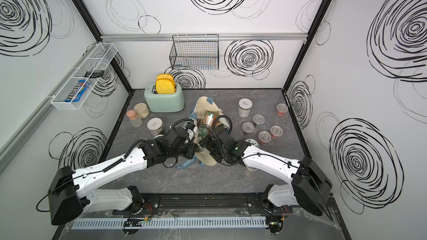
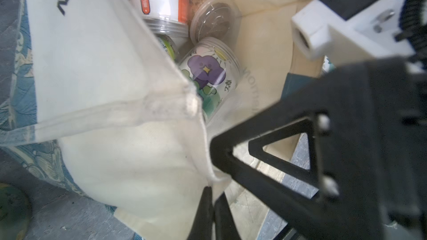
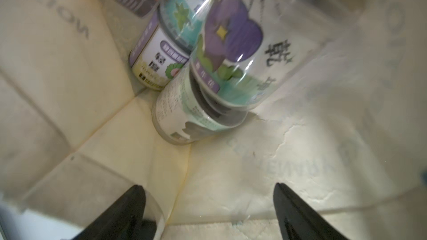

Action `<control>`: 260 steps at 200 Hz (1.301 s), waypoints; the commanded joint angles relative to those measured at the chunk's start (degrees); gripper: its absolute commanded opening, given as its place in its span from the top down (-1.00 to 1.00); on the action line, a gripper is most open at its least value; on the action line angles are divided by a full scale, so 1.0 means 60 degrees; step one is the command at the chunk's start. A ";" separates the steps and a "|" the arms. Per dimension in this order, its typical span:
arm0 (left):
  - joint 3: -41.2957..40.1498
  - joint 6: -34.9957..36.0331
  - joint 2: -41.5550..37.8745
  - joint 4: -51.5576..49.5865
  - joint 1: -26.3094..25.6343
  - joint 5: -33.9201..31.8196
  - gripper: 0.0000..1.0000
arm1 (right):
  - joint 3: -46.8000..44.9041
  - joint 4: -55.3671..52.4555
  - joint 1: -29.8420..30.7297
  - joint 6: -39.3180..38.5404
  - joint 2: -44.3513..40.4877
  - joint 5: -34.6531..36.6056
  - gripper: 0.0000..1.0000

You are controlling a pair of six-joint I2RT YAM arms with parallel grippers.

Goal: Take out the seed jars from the canvas bag
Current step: Pick up the seed jar from the canvas bag.

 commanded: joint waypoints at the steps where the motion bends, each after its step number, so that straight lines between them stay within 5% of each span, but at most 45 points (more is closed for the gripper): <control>1: -0.0019 -0.0108 -0.0044 -0.0267 -0.0033 0.0036 0.91 | 0.0237 0.0090 -0.0328 0.1171 0.0528 0.0402 -0.94; 98: -0.0251 0.0277 -0.0353 -0.0634 0.0761 -0.0072 0.91 | 0.1277 -0.0060 -0.0980 0.1883 0.2833 0.0868 -0.95; 200: -0.0413 0.0434 -0.0774 -0.0899 0.0977 0.0169 0.91 | 0.1799 0.0265 -0.1323 0.0683 0.4367 0.0575 -1.00; 260: -0.0415 0.0477 -0.0723 -0.0871 0.1115 0.0163 0.91 | 0.2210 -0.0159 -0.1115 -0.0640 0.3209 0.1414 -0.57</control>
